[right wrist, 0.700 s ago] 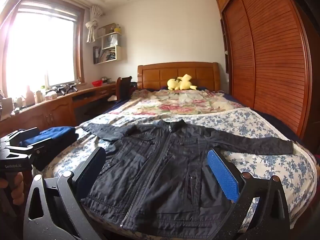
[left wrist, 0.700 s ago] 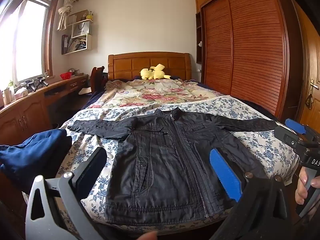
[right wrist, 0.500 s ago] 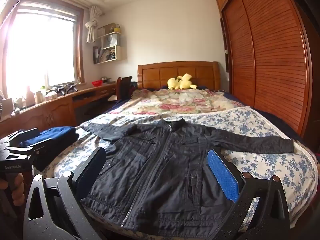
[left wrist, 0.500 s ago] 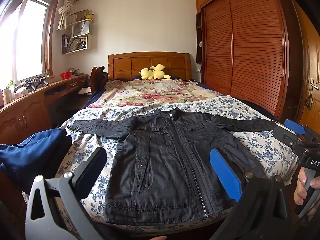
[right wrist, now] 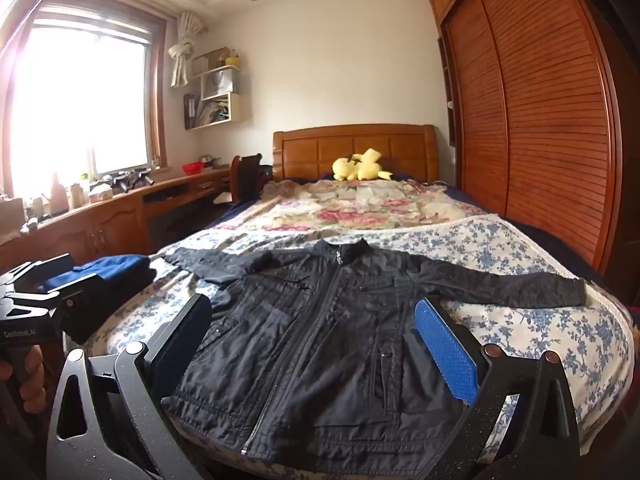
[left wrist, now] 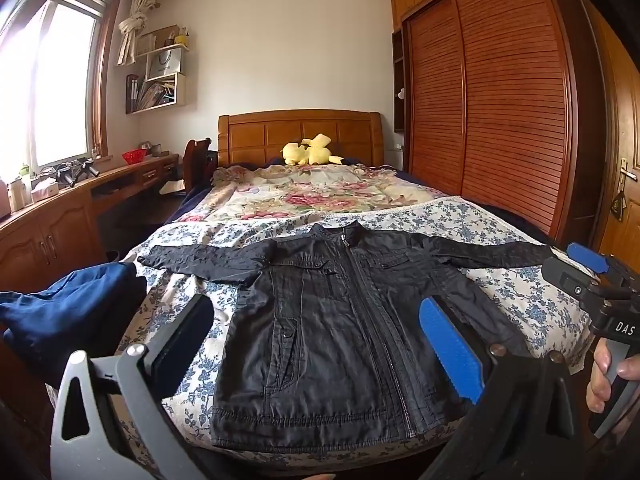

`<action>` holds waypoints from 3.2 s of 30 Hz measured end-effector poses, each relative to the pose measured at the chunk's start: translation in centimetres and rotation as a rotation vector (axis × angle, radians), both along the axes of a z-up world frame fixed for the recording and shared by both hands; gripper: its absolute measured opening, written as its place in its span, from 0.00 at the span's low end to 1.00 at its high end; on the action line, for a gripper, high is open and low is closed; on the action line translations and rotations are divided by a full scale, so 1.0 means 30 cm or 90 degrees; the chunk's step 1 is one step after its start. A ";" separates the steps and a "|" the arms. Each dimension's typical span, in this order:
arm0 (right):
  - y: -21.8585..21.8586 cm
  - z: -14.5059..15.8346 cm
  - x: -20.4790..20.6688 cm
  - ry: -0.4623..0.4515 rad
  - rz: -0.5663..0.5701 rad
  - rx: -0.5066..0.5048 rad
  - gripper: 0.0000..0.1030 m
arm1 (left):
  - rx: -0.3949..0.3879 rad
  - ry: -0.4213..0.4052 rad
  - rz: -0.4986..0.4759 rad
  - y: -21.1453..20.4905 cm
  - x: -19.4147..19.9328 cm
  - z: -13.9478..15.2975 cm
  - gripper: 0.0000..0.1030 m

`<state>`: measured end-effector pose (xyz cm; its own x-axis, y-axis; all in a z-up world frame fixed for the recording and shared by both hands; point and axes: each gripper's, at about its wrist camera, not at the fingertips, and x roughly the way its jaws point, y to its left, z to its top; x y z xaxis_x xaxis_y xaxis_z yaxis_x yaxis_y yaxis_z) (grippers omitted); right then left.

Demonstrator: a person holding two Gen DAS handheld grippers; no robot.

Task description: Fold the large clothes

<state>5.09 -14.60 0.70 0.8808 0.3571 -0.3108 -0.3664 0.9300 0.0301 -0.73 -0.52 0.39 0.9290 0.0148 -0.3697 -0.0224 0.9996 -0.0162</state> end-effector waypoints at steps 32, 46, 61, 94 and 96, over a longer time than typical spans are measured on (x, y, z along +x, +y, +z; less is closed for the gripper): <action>0.001 0.012 -0.016 0.001 -0.003 -0.001 1.00 | 0.006 -0.013 -0.004 -0.014 -0.035 0.030 1.00; 0.007 0.012 -0.016 -0.001 -0.003 0.000 1.00 | 0.006 -0.017 -0.006 -0.022 -0.044 0.038 1.00; 0.004 0.014 -0.018 -0.002 -0.002 0.002 1.00 | 0.006 -0.017 -0.005 -0.021 -0.045 0.040 1.00; 0.104 -0.117 0.136 0.037 0.043 -0.020 1.00 | -0.006 0.056 0.035 0.132 0.132 -0.145 1.00; 0.126 -0.145 0.174 0.046 0.054 -0.021 1.00 | -0.003 0.057 0.040 0.147 0.154 -0.165 1.00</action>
